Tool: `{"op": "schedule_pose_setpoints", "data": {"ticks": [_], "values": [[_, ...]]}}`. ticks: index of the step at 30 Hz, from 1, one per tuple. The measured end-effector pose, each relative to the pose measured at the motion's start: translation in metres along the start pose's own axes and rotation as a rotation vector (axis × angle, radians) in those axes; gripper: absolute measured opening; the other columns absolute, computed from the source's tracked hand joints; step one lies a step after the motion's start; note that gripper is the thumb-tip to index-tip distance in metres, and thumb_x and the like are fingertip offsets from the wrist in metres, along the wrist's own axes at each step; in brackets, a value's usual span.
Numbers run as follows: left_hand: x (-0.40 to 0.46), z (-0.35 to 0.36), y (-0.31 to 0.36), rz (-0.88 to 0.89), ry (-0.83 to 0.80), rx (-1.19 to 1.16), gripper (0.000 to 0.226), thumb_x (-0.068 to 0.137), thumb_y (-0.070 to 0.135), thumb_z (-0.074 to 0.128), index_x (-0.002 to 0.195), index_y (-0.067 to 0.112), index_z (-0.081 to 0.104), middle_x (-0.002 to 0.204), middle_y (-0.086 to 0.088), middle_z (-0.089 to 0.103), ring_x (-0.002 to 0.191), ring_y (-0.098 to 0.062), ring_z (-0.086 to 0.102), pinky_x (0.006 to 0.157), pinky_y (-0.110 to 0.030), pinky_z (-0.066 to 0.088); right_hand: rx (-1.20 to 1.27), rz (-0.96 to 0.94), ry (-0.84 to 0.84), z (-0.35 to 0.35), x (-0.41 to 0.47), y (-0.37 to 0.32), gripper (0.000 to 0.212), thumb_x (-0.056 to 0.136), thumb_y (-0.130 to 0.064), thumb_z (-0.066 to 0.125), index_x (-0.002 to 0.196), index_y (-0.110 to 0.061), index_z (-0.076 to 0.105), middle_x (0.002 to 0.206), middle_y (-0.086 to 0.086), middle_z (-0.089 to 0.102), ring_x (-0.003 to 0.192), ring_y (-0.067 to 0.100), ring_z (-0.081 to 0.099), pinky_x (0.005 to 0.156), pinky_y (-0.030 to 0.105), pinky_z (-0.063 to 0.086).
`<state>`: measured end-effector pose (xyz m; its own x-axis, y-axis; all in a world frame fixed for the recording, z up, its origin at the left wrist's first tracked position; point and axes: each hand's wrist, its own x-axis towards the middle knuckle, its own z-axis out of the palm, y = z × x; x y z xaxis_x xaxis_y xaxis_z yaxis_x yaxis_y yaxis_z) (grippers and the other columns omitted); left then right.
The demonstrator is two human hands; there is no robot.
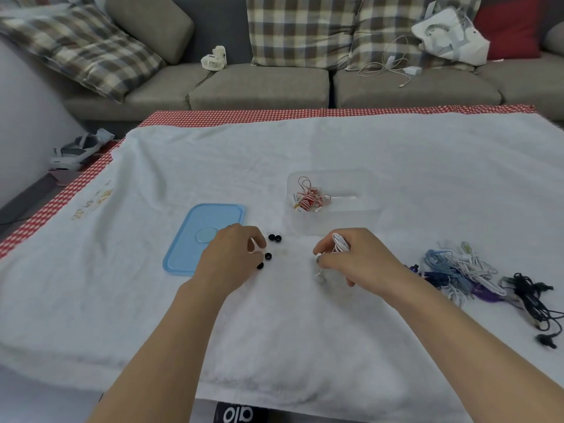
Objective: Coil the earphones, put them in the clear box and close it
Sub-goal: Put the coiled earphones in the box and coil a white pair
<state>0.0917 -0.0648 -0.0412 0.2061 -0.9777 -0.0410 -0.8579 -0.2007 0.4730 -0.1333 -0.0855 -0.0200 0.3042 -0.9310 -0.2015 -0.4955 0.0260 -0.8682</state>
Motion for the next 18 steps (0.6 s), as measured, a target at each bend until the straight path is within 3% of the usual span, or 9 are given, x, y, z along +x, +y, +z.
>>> {"op": "schedule_pose_setpoints", "data": {"ticks": [5, 10, 15, 18], "values": [[0.003, 0.005, -0.001, -0.005, -0.020, 0.065, 0.017, 0.092, 0.015, 0.063, 0.099, 0.029, 0.070, 0.099, 0.005, 0.063, 0.072, -0.007, 0.053, 0.058, -0.026, 0.041, 0.007, -0.030, 0.009, -0.002, -0.001, -0.003, 0.006, 0.083, -0.013, 0.068, 0.081, -0.015, 0.073, 0.070, -0.004, 0.065, 0.042, -0.001, 0.046, 0.044, 0.022, 0.041], [0.002, 0.005, 0.002, 0.017, -0.005, 0.049, 0.007, 0.094, 0.019, 0.064, 0.092, 0.026, 0.063, 0.100, 0.002, 0.062, 0.074, -0.013, 0.056, 0.061, -0.029, 0.045, 0.039, -0.035, 0.033, -0.007, -0.005, -0.008, 0.010, 0.086, -0.015, 0.064, 0.080, -0.016, 0.073, 0.077, -0.005, 0.075, 0.047, 0.001, 0.050, 0.047, 0.023, 0.044], [-0.008, -0.007, 0.026, 0.119, 0.059, -0.211, 0.009, 0.093, 0.020, 0.066, 0.087, 0.024, 0.062, 0.083, 0.005, 0.070, 0.054, -0.009, 0.058, 0.050, -0.024, 0.047, 0.245, -0.020, 0.069, -0.014, -0.008, -0.014, 0.011, 0.090, -0.017, 0.063, 0.089, -0.015, 0.074, 0.083, -0.004, 0.078, 0.046, 0.014, 0.045, 0.050, 0.026, 0.041], [-0.019, -0.007, 0.049, 0.218, 0.017, -0.328, 0.010, 0.091, 0.020, 0.070, 0.086, 0.023, 0.062, 0.082, 0.013, 0.068, 0.065, -0.020, 0.060, 0.051, -0.018, 0.044, 0.321, -0.043, 0.069, -0.015, -0.009, -0.017, 0.010, 0.091, -0.015, 0.063, 0.091, -0.013, 0.073, 0.085, -0.001, 0.078, 0.043, 0.014, 0.040, 0.056, 0.033, 0.042]]}}
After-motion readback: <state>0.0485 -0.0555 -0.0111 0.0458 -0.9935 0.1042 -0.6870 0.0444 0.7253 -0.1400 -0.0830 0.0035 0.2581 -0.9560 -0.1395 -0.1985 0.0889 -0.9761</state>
